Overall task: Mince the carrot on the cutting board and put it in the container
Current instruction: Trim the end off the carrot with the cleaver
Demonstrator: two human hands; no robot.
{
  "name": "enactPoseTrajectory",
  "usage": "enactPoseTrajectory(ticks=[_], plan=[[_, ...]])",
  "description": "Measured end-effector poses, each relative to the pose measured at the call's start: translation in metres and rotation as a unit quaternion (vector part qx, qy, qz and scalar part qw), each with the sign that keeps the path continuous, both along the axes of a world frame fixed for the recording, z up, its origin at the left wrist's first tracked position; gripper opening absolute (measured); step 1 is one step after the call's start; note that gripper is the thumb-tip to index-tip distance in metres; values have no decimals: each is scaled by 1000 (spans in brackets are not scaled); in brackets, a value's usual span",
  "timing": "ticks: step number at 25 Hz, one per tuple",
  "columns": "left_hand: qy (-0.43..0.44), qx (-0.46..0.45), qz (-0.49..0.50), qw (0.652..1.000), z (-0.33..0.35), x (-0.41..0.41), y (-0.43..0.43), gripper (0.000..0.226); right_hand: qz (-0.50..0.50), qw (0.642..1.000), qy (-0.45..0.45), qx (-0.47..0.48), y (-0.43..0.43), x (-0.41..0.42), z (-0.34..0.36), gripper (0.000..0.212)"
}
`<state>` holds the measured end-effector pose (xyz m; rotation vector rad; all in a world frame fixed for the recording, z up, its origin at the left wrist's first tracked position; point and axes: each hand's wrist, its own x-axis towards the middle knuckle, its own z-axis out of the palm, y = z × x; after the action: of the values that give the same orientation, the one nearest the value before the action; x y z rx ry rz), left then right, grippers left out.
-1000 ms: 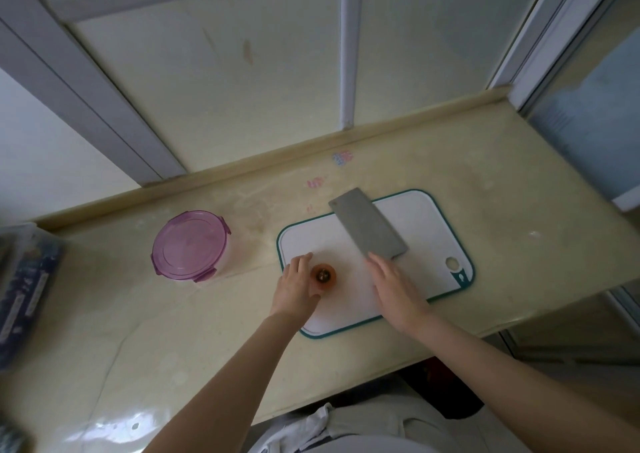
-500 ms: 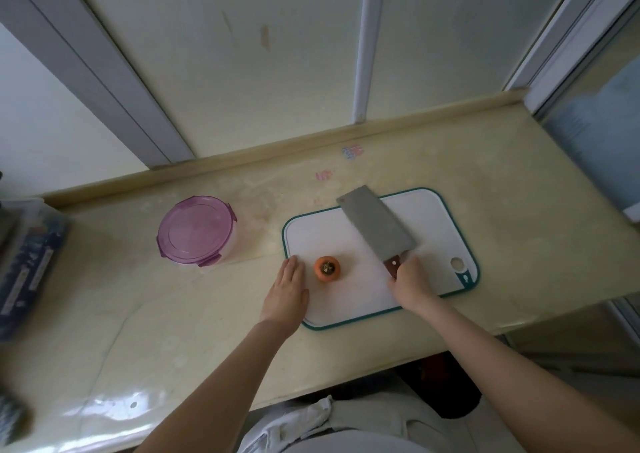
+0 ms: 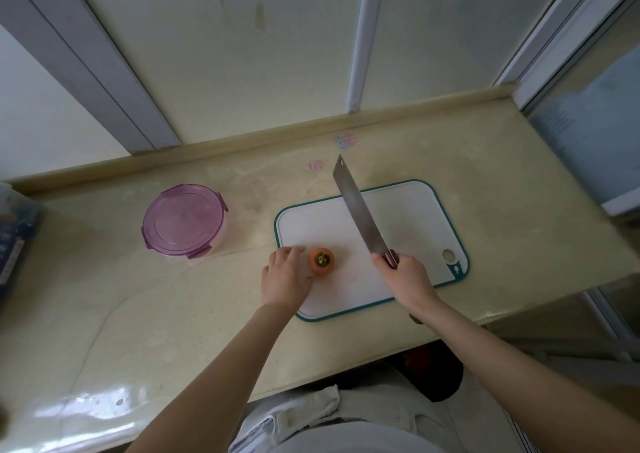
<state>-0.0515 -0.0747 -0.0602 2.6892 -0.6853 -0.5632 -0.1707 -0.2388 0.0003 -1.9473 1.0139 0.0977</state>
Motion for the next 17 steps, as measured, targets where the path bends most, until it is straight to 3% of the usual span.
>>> enactPoseTrajectory(ticks=[10,17], plan=[[27,-47,11,998,8,0,-17,38,-50,991,-3,123,2,3,9,34],[4,-38,-24,999,18,-3,-18,37,14,996,15,90,2,-4,13,47]])
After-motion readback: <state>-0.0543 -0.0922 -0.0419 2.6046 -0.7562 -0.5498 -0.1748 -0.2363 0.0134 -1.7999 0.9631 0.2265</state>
